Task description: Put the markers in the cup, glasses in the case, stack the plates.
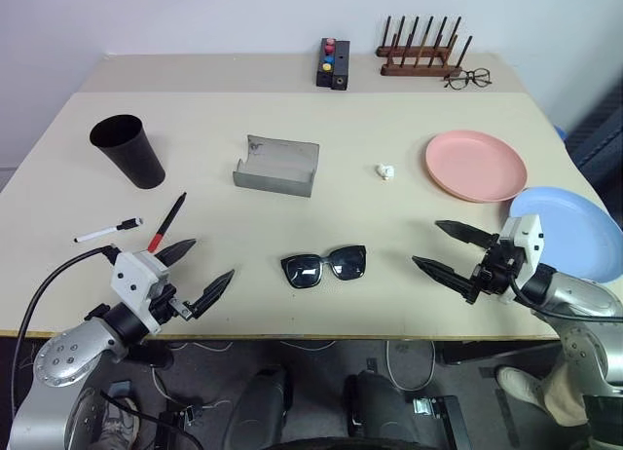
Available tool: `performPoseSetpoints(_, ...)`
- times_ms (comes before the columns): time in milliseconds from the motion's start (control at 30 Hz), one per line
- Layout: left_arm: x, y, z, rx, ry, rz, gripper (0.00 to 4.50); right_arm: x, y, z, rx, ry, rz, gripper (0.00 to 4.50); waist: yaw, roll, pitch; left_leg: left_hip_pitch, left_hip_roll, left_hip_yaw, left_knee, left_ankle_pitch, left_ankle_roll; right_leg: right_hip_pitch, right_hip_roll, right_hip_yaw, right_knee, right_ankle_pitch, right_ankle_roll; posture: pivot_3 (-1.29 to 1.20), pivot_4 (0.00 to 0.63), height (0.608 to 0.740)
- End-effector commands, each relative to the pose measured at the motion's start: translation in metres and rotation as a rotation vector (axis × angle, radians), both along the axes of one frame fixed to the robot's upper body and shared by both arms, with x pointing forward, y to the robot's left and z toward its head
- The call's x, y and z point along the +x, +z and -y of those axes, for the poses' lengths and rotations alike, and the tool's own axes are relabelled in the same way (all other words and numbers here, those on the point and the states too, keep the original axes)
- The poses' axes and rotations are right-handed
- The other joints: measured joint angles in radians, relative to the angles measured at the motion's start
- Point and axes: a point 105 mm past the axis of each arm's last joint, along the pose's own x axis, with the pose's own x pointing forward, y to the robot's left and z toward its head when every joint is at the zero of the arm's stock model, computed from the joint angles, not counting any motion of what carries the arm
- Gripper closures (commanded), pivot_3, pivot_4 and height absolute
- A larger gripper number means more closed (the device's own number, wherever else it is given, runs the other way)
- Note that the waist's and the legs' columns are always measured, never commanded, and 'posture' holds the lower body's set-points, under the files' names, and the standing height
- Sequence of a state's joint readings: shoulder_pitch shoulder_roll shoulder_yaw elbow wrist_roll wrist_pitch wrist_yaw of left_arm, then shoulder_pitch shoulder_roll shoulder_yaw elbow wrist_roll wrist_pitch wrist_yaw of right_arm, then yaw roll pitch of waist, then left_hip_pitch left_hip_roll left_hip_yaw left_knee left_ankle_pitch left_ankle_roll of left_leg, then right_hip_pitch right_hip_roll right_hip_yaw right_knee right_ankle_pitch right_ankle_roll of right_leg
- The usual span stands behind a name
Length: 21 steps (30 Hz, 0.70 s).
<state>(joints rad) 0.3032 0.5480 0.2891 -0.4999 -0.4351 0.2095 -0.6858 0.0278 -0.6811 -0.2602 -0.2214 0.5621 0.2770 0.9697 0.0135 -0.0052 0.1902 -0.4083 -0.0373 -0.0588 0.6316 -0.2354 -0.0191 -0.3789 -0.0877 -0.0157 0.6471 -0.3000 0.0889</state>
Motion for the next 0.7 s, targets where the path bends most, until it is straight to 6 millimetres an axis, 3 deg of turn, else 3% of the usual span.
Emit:
performPoseSetpoints(33, -0.001, 0.010, 0.002, -0.005, -0.010, 0.039, 0.00, 0.002, 0.013, 0.005, -0.015, -0.010, 0.057, 0.06, 0.000, 0.000, 0.000, 0.000, 0.000, 0.000, 0.000, 0.000, 0.000, 0.000, 0.000, 0.000, 0.000, 0.000, 0.000, 0.00, 0.150, 0.740)
performPoseSetpoints(567, 0.013, -0.008, 0.006, -0.037, 0.007, 0.056, 0.00, 0.008, 0.012, 0.013, -0.046, 0.029, 0.051, 0.06, 0.000, 0.000, 0.000, 0.000, 0.000, 0.000, 0.001, 0.000, 0.000, 0.000, 0.000, 0.000, 0.000, 0.000, 0.000, 0.00, 0.150, 0.740)
performPoseSetpoints(700, 0.020, -0.001, 0.008, -0.059, 0.034, 0.078, 0.00, 0.014, 0.007, 0.012, -0.054, 0.053, 0.036, 0.06, -0.002, 0.000, 0.000, 0.000, 0.000, 0.000, 0.001, 0.000, 0.000, 0.000, 0.000, 0.000, 0.000, 0.001, 0.002, 0.00, 0.150, 0.740)
